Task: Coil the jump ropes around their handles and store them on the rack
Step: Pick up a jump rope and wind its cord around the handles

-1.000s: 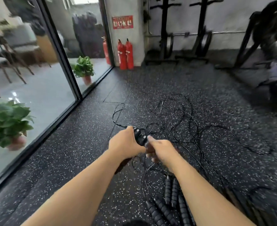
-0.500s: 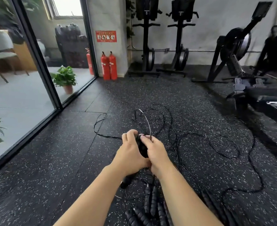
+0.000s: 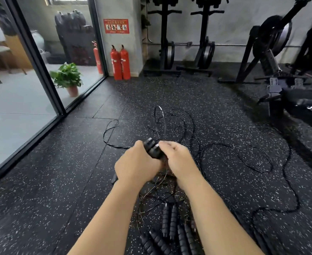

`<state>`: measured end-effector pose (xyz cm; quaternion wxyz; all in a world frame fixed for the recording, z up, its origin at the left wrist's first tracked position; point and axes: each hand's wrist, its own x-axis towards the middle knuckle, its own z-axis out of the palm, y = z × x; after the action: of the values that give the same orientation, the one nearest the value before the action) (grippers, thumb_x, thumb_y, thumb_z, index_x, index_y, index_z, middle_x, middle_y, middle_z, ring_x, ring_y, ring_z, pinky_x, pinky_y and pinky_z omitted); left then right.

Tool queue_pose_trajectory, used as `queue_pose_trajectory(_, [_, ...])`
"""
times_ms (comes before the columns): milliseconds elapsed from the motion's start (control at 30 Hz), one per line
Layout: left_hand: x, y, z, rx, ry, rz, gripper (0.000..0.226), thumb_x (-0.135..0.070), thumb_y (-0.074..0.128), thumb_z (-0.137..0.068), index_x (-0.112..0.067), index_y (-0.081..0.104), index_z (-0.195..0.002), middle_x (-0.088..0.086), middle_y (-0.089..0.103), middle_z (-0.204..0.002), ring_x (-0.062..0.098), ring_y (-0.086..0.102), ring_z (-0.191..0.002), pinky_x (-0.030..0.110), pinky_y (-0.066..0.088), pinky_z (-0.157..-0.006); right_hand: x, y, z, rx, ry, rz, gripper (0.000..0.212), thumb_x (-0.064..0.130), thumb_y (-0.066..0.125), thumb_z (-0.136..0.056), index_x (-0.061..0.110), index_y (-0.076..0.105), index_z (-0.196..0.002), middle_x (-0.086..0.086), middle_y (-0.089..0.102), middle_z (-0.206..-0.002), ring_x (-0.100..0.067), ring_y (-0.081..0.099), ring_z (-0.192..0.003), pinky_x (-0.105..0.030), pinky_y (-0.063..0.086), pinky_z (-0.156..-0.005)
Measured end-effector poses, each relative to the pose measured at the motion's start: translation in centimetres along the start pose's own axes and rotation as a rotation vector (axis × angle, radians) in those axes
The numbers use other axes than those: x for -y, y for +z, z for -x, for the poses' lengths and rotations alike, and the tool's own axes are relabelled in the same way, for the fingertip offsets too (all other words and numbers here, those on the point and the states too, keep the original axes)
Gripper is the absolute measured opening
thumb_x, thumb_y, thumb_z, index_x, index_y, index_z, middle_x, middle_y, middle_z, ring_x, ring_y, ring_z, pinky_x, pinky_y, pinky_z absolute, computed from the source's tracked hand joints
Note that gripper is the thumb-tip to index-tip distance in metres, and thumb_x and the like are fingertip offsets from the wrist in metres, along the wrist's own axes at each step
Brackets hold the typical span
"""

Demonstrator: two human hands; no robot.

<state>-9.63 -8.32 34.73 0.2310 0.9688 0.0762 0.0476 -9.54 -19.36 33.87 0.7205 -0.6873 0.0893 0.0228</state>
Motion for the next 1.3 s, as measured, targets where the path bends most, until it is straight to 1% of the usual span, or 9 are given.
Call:
queue_pose_trajectory(133, [1.8,-2.4,-1.0,0.089,-0.049,-0.03,0.033,-0.043,0.067,-0.066,-0.025,0.049,-0.087,-0.009,0.059,-0.08,0.016,0.059,-0.078,0.03,0.041,-0.068,1.7,-3.2,0.1,-0.305,-0.259,0.442,0.027,0.01,0.05,-0.093,0.015,0.065,-0.115,0.003,0.069,-0.106,-0.007,0.063,-0.09,-0.026,0.051,-0.084])
queue_pose_trajectory(233, [2.2,-3.5,-1.1,0.147,0.06,-0.143,0.03,-0.039,0.068,-0.063,-0.025,0.05,-0.084,-0.01,0.06,-0.079,0.014,0.059,-0.076,0.028,0.04,-0.065,2.2,-2.3,0.6,-0.157,-0.622,0.806,0.059,-0.003,0.048,-0.086,0.018,0.042,-0.142,0.008,0.047,-0.14,-0.008,0.036,-0.133,-0.026,0.026,-0.113])
queue_pose_trajectory(333, [2.1,-3.8,-0.6,0.224,0.19,-0.173,0.031,-0.033,0.072,-0.062,-0.025,0.05,-0.082,-0.01,0.06,-0.075,0.012,0.058,-0.07,0.024,0.038,-0.058,0.6,-0.5,0.9,0.112,-0.687,1.103,0.053,0.002,0.053,-0.084,0.02,0.049,-0.133,0.003,0.053,-0.136,-0.016,0.023,-0.142,-0.041,0.01,-0.119])
queue_pose_trajectory(433, [3.1,-4.4,-0.6,0.324,0.173,0.04,0.036,-0.028,0.069,-0.046,-0.022,0.052,-0.077,-0.007,0.061,-0.068,0.015,0.057,-0.062,0.024,0.039,-0.057,0.0,-1.2,0.1,0.051,-0.707,1.229,0.018,0.022,0.051,-0.093,0.019,0.059,-0.109,0.003,0.06,-0.113,-0.018,0.041,-0.121,-0.04,0.017,-0.114])
queue_pose_trajectory(567, [5.0,-5.2,-1.3,0.257,0.029,0.466,0.026,-0.009,0.069,-0.053,-0.013,0.053,-0.073,-0.003,0.053,-0.057,0.017,0.047,-0.051,0.024,0.037,-0.049,0.3,-3.0,-0.7,0.104,-0.504,1.02,0.03,0.032,0.04,-0.102,0.017,0.057,-0.083,0.003,0.066,-0.078,-0.017,0.054,-0.078,-0.034,0.037,-0.087])
queue_pose_trajectory(733, [5.7,-4.4,-2.3,0.258,-0.225,0.854,0.038,-0.015,0.06,-0.04,-0.009,0.055,-0.077,0.009,0.054,-0.07,0.02,0.044,-0.057,0.024,0.037,-0.055,0.6,-3.7,-0.2,0.257,-0.28,0.791,0.033,0.029,0.038,-0.103,0.01,0.054,-0.082,0.004,0.063,-0.073,0.0,0.042,-0.046,-0.019,0.034,-0.051])
queue_pose_trajectory(900, [6.4,-4.5,-2.6,0.288,-0.42,1.126,0.028,-0.013,0.055,-0.04,-0.013,0.052,-0.068,0.004,0.053,-0.059,0.017,0.045,-0.048,0.022,0.039,-0.055,0.0,-4.4,-0.6,0.241,-0.17,0.899,0.03,0.029,0.035,-0.104,0.011,0.053,-0.087,0.0,0.065,-0.086,0.0,0.041,-0.053,-0.024,0.03,-0.055])
queue_pose_trajectory(1067, [6.7,-4.4,-3.0,0.294,-0.565,1.368,0.025,-0.011,0.052,-0.047,-0.012,0.051,-0.072,0.003,0.053,-0.062,0.016,0.044,-0.049,0.027,0.043,-0.058,0.3,-4.9,-0.5,0.238,-0.097,0.911,0.03,0.027,0.033,-0.104,0.01,0.051,-0.087,0.007,0.051,-0.075,0.0,0.042,-0.056,-0.023,0.029,-0.054])
queue_pose_trajectory(1300, [5.3,-3.5,-2.7,0.446,-0.569,1.451,0.019,-0.011,0.052,-0.053,-0.011,0.052,-0.072,0.004,0.056,-0.066,0.017,0.047,-0.051,0.029,0.045,-0.062,0.5,-3.9,-1.0,0.163,-0.095,0.745,0.03,0.025,0.033,-0.103,0.014,0.049,-0.08,0.001,0.06,-0.078,-0.01,0.044,-0.06,-0.026,0.033,-0.057])
